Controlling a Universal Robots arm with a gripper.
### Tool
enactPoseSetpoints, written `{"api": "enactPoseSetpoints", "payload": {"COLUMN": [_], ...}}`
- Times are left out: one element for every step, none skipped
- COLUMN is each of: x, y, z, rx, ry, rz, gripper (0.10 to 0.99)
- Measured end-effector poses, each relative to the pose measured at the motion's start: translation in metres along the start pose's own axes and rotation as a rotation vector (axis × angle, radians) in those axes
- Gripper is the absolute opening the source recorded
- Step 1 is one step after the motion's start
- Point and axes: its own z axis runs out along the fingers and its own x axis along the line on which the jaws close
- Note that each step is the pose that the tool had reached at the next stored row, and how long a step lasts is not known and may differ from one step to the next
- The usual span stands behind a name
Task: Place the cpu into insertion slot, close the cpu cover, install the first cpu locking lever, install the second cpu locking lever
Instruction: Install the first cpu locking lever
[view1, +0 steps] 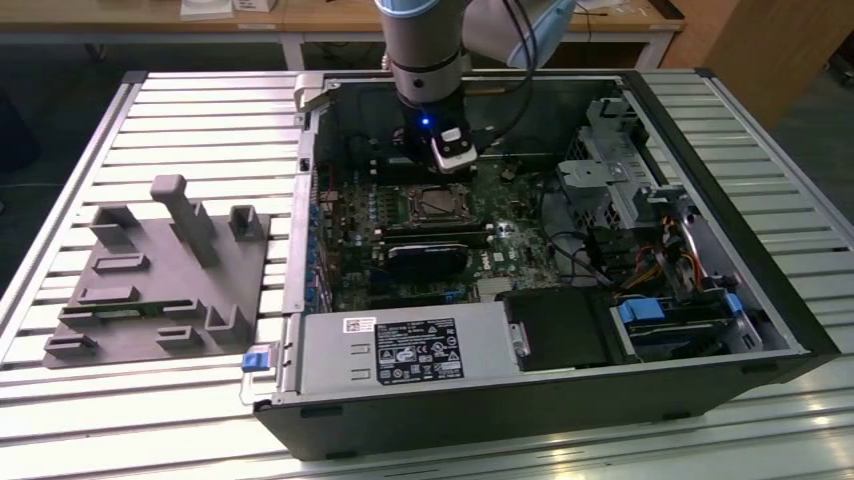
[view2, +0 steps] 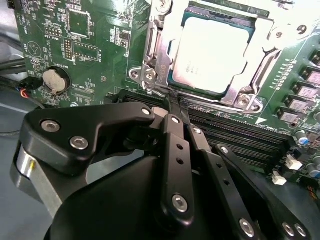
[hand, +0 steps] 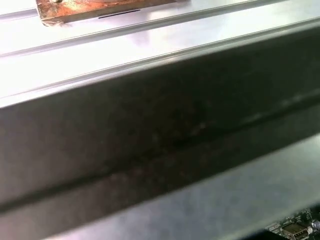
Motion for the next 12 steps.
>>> {"api": "enactPoseSetpoints", "payload": {"x": [-0.0002, -0.0002, -0.0003, -0.0003, -0.0002, -0.0002, -0.0002, -0.0002, -0.0002, -0.0003, -0.0005, -0.0006], "y": [0.0001, 0.0001, 0.0, -0.0001, -0.0002, -0.0001, -0.0001, -0.0001, -0.0001, 0.0, 0.0004, 0.0006], "z": [0.0, 0.0001, 0.0, -0.0002, -0.0003, -0.0002, -0.0002, -0.0002, -0.0003, -0.0007, -0.0009, -0.0015], "rx": [-0.004, -0.008, -0.011, -0.014, -0.016, -0.017, -0.017, -0.017, -0.017, -0.018, -0.018, -0.019], "ry": [0.0011, 0.0027, 0.0041, 0.0051, 0.006, 0.0062, 0.0063, 0.0063, 0.0062, 0.0062, 0.006, 0.0058], "rz": [0.001, 0.002, 0.002, 0.003, 0.003, 0.003, 0.004, 0.004, 0.004, 0.004, 0.004, 0.004], "gripper": [0.106, 0.106, 0.106, 0.106, 0.106, 0.106, 0.106, 0.106, 0.106, 0.106, 0.106, 0.106]}}
